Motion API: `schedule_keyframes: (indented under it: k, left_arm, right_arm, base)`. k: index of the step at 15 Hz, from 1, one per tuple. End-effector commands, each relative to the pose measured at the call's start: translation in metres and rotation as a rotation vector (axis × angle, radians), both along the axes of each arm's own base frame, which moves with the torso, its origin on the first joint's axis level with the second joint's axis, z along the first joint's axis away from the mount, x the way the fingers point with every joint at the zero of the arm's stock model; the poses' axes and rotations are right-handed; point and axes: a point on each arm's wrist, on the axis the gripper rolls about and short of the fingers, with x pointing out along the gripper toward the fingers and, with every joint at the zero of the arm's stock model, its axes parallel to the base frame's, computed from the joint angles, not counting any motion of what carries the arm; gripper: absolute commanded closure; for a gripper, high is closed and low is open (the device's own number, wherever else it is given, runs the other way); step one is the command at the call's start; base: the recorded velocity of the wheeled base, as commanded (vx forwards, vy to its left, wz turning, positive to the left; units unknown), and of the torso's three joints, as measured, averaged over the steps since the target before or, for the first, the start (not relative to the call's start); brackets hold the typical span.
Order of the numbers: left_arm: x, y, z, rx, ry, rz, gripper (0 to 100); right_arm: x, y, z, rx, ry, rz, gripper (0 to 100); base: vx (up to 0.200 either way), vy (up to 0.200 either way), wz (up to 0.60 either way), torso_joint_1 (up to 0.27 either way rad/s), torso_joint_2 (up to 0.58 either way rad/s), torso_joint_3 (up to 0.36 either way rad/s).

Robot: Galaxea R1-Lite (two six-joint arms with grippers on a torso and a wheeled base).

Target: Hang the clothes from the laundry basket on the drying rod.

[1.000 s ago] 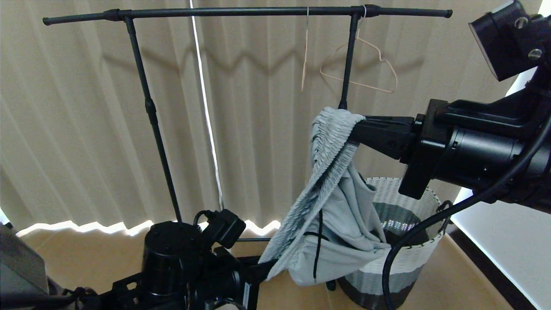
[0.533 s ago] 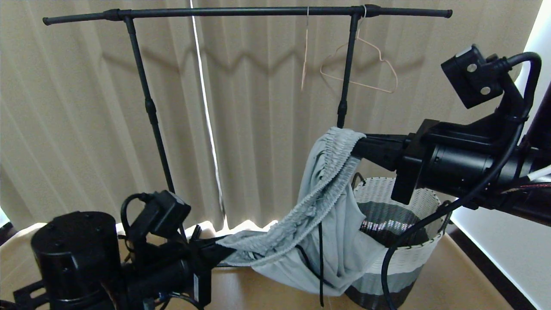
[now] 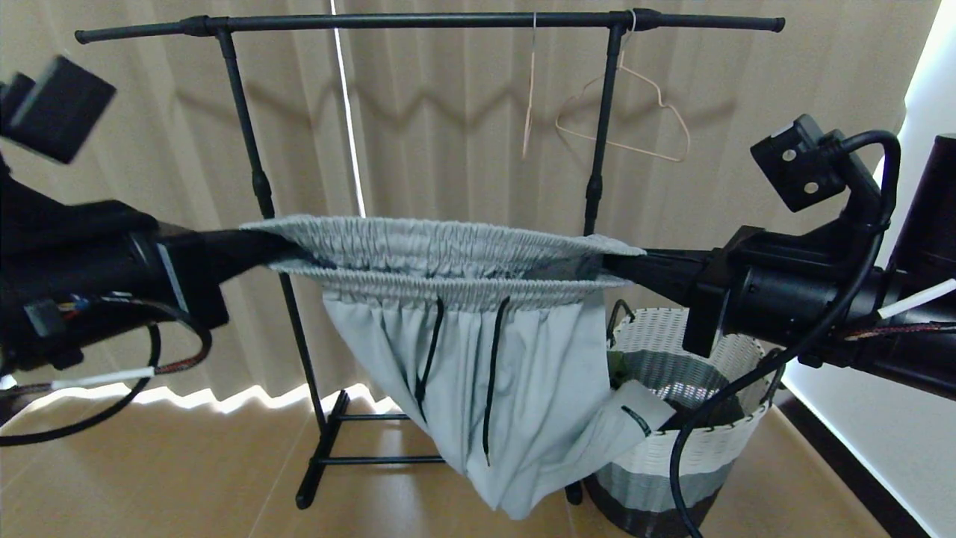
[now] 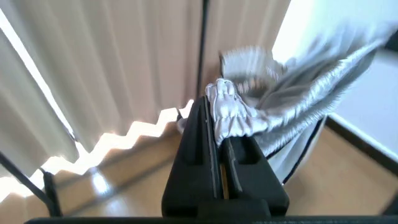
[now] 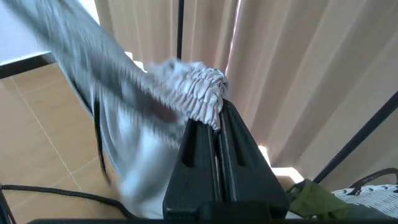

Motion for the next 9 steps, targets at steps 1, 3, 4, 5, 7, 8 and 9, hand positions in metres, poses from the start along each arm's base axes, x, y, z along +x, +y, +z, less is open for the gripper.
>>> schedule_keyframes:
  k: [1,3,4,5,7,8,9]
  left_arm:
    - [-0.018,0.012,0.038,-0.040,-0.100,0.028,100]
    - [-0.027,0.019,0.053,-0.035,-0.096,0.047,100]
    - [-0.029,0.021,0.055,-0.027,-0.076,0.051,100]
    - [-0.030,0.022,0.056,-0.021,-0.055,0.058,100]
    - [-0.028,0.024,0.053,-0.012,-0.035,0.079,100]
    - [-0.026,0.025,0.052,-0.011,-0.032,0.087,100]
    - [-0.026,0.025,0.052,-0.014,-0.035,0.087,100]
  right_arm:
    - [0.005,0.003,0.000,0.007,-0.007,-0.001,100]
    - [0.016,0.010,0.000,0.046,-0.067,0.001,100]
    - [0.022,0.015,-0.002,0.063,-0.092,0.001,100]
    - [0.027,0.018,-0.004,0.080,-0.116,0.003,100]
    - [0.035,0.024,-0.002,0.106,-0.154,0.007,100]
    - [0.038,0.026,0.002,0.120,-0.176,0.006,100]
    - [0.039,0.027,0.005,0.129,-0.188,0.006,100]
  base:
    - [0.000,0.000,0.00,0.000,0.00,0.000]
    - [0.000,0.000,0.00,0.000,0.00,0.000]
    - [0.000,0.000,0.00,0.000,0.00,0.000]
    - [0.000,0.000,0.00,0.000,0.00,0.000]
    - [0.000,0.000,0.00,0.000,0.00,0.000]
    - [0.000,0.000,0.00,0.000,0.00,0.000]
    - [0.000,0.000,0.00,0.000,0.00,0.000]
